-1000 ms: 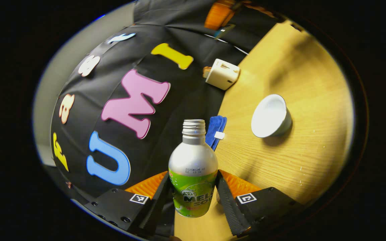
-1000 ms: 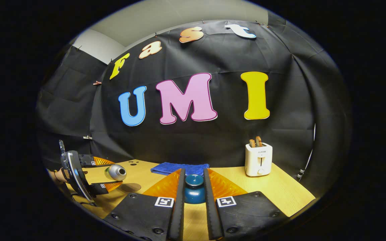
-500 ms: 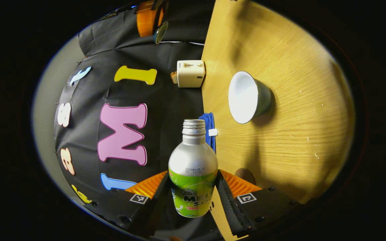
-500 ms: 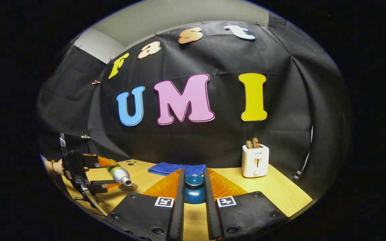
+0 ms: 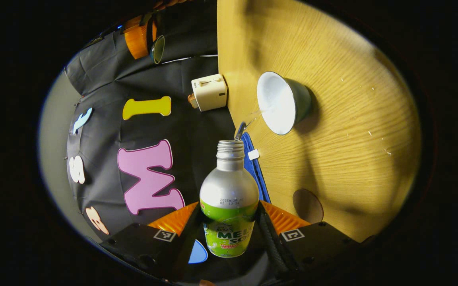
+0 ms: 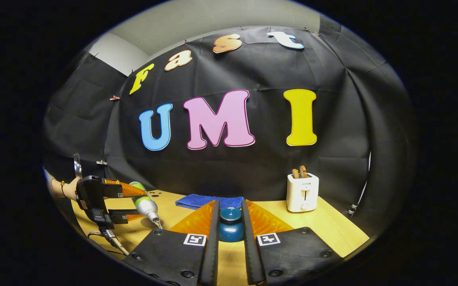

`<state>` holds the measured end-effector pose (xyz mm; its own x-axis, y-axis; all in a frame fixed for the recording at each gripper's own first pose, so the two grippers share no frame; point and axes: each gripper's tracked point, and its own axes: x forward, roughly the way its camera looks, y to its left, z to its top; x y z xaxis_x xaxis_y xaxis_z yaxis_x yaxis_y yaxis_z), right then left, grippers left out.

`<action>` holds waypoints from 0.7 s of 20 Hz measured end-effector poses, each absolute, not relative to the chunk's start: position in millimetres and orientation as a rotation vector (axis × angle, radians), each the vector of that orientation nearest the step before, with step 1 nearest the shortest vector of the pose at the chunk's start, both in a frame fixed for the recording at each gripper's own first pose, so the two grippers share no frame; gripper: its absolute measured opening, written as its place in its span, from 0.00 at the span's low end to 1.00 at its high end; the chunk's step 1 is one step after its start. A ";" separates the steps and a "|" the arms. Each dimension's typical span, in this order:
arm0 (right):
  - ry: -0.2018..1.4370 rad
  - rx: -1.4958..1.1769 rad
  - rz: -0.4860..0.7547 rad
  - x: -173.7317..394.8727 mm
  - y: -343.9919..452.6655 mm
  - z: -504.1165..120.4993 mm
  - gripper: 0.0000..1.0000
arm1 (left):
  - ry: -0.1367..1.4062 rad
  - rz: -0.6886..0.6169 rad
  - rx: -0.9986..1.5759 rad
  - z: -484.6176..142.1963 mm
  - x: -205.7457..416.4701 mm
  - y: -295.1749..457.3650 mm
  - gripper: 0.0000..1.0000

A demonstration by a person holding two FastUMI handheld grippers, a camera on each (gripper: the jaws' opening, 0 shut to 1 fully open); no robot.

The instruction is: Open the teacup lid with one hand, grasp the water bottle and pour water into the teacup with the other hand; after pouring, place the water bottle on the coaster and then close the teacup lid.

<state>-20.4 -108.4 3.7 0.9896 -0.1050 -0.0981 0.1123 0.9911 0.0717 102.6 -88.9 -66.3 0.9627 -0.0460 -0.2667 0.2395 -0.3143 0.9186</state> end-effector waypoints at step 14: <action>0.092 0.097 -0.106 -21.2 -109.9 4.6 0.32 | 0.143 -0.347 2.027 -67.1 112.6 -99.2 0.81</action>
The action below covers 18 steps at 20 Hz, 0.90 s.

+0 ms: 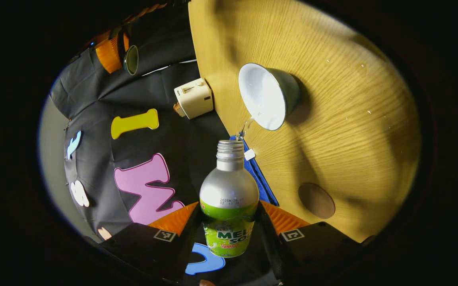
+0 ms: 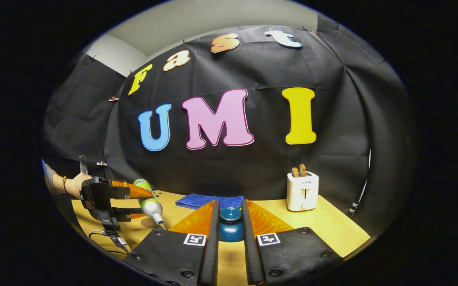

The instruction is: Open the teacup lid with one hand, grasp the water bottle and pour water into the teacup with the other hand; after pouring, place the water bottle on the coaster and then close the teacup lid.

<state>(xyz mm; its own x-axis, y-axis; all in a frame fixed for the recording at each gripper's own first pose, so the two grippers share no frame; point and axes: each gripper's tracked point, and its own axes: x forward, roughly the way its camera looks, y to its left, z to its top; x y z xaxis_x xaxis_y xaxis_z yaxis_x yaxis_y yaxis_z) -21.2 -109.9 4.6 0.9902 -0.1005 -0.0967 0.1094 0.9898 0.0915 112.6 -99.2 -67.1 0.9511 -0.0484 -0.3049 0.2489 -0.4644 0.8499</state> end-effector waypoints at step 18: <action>0.087 0.110 -0.096 -21.7 -110.4 6.6 0.32 | 0.107 -0.403 2.356 -36.8 120.3 -122.1 0.82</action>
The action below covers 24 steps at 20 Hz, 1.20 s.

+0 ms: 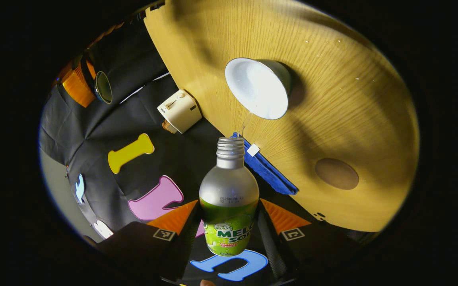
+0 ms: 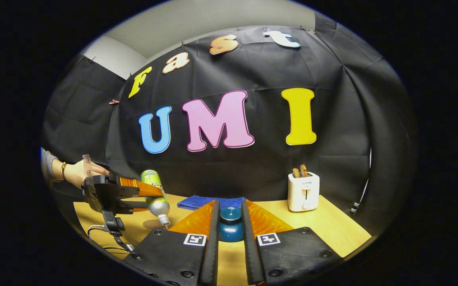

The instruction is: Open the teacup lid with one hand, grasp the water bottle and pour water into the teacup with the other hand; after pouring, place the water bottle on the coaster and then close the teacup lid.

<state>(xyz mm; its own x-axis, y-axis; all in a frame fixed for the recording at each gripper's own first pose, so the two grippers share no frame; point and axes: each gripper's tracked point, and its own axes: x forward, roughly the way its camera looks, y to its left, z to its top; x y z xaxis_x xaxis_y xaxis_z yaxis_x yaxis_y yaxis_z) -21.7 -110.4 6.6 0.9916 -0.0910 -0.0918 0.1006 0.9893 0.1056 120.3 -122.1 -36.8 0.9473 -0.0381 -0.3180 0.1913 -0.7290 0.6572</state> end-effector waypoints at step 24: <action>0.080 0.124 -0.109 -21.0 -116.5 5.6 0.32 | 0.190 -0.383 1.372 -75.3 100.3 -135.9 0.81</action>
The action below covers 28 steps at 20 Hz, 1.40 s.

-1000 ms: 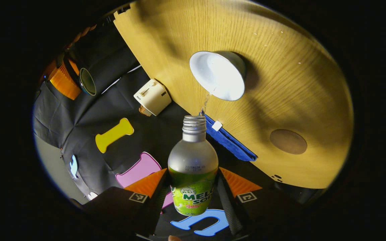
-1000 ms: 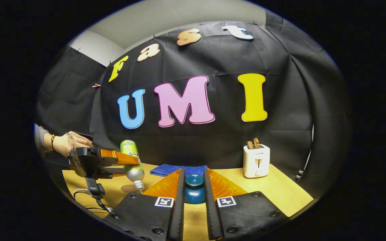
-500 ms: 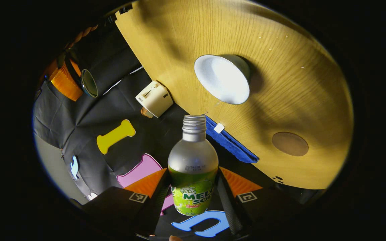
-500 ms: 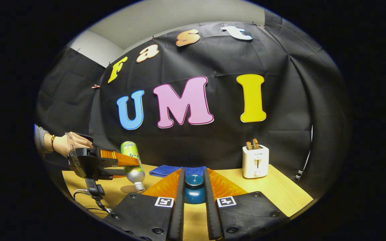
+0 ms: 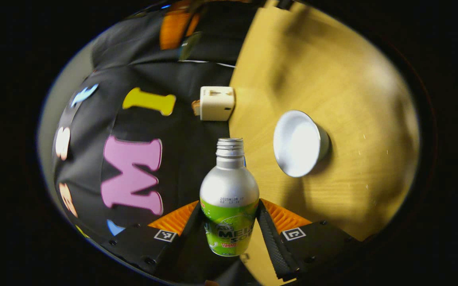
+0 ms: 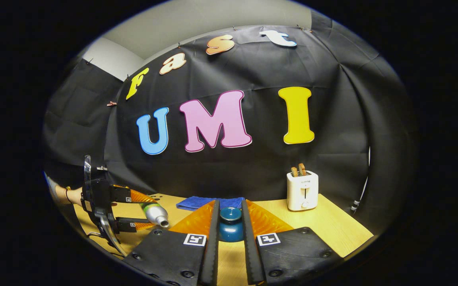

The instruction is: Open the teacup lid with one hand, grasp the water bottle and pour water into the teacup with the other hand; after pouring, place the water bottle on the coaster and then close the teacup lid.

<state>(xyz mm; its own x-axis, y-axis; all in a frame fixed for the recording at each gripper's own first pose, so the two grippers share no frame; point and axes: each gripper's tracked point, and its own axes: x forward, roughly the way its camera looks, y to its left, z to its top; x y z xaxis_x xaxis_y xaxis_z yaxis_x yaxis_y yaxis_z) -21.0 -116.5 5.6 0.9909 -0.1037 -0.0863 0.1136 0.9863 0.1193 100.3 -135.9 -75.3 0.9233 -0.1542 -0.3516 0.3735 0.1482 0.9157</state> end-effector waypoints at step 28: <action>0.095 0.113 -0.105 -20.5 -112.6 1.6 0.27 | 0.237 -0.094 0.003 -85.5 141.2 -12.6 0.81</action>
<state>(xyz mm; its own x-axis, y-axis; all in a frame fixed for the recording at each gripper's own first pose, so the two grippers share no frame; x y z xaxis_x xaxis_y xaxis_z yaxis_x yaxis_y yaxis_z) -20.5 -112.6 1.6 0.9900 -0.0993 -0.1002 0.1100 0.9881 0.1078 141.2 -12.6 -85.5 0.9678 -0.0924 -0.2341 0.0931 0.9956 -0.0082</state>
